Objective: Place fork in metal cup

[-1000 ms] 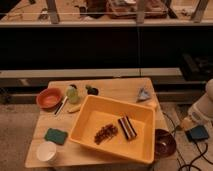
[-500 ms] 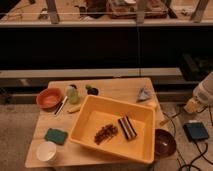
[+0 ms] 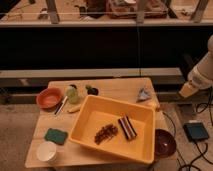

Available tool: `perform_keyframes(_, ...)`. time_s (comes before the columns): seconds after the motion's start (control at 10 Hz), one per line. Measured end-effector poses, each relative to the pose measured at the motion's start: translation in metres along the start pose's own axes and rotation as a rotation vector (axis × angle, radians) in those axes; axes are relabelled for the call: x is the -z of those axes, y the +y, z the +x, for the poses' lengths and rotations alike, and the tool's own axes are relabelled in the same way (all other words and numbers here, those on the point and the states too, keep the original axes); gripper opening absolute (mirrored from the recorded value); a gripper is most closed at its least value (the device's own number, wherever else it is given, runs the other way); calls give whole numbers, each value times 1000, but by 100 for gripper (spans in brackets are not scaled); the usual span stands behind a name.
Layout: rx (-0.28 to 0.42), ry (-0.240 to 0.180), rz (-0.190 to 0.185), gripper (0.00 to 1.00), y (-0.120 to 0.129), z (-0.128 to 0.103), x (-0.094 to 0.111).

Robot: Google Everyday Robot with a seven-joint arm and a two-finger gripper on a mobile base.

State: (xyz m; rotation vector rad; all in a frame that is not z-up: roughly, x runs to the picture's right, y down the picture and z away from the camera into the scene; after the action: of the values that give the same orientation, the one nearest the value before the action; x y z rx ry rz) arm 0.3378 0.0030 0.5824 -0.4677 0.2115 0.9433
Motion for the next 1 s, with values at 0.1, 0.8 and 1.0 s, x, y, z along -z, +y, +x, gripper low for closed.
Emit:
perform_keyframes(0.1, 12, -16, 14, 0, -1, -15, 7)
perform_keyframes(0.8, 83, -118, 14, 0, 30, -95, 22)
perform_keyframes(1.0, 98, -140, 0, 0, 35, -103, 21)
